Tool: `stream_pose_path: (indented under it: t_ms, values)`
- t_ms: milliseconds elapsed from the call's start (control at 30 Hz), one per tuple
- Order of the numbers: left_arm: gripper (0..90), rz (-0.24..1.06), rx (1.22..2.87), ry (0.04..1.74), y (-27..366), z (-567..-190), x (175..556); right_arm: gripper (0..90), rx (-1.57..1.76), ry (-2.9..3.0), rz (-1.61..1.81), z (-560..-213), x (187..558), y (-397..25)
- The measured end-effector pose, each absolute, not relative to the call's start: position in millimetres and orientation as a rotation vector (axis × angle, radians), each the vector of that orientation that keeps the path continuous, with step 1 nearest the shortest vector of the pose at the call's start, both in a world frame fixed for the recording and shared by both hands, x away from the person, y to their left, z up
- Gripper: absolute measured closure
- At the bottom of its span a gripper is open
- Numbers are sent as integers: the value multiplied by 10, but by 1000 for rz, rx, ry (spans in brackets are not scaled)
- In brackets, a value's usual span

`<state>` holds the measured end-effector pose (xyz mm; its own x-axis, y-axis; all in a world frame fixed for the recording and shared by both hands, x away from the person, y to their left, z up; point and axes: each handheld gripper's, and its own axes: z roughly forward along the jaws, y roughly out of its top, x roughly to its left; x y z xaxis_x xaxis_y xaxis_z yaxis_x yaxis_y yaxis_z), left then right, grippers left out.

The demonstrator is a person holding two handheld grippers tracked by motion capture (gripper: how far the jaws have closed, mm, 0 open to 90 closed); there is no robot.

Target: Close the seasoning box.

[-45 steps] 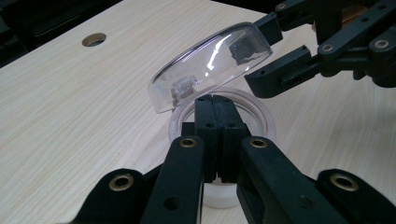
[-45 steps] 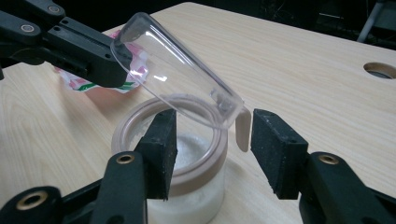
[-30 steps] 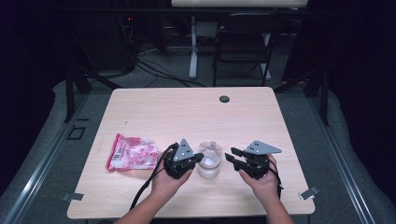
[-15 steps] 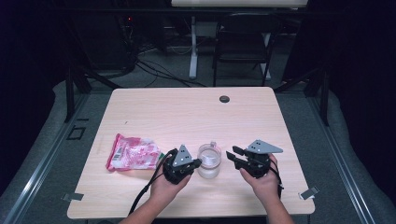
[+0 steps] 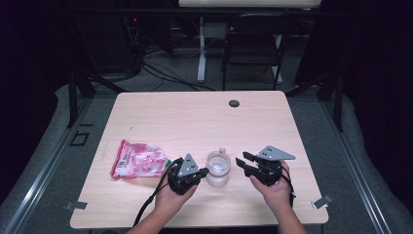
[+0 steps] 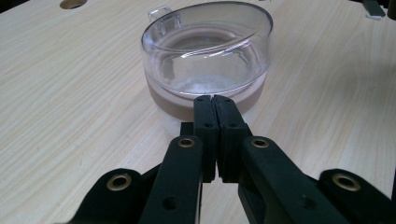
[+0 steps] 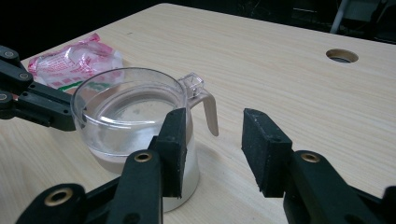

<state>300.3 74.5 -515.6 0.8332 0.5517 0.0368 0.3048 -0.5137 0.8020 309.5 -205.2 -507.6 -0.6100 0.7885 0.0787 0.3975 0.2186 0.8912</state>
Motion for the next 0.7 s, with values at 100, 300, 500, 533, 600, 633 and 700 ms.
stream_pose_path:
  t_ms: [100, 300, 500, 533, 600, 633, 700]
  values:
    - [880, 376, 2145, 625, 775, -5151, 2981, 594, 1102, 2100, 1365, -5074, 3097, -2050]
    - [855, 398, 2130, 645, 859, -5129, 2991, 577, 1095, 2097, 1367, -5065, 3114, -2037]
    - [762, 407, 2087, 696, 1007, -5091, 3054, 547, 1098, 2079, 1383, -5066, 3134, -2028]
    - [729, 403, 2072, 708, 1038, -5082, 3067, 543, 1100, 2076, 1384, -5067, 3138, -2030]
    - [677, 412, 2052, 730, 1109, -5063, 3094, 538, 1100, 2079, 1387, -5066, 3146, -2039]
    - [659, 420, 2042, 744, 1147, -5054, 3109, 535, 1103, 2077, 1387, -5065, 3147, -2042]
    - [602, 429, 2018, 772, 1233, -5036, 3147, 528, 1107, 2073, 1391, -5067, 3153, -2042]
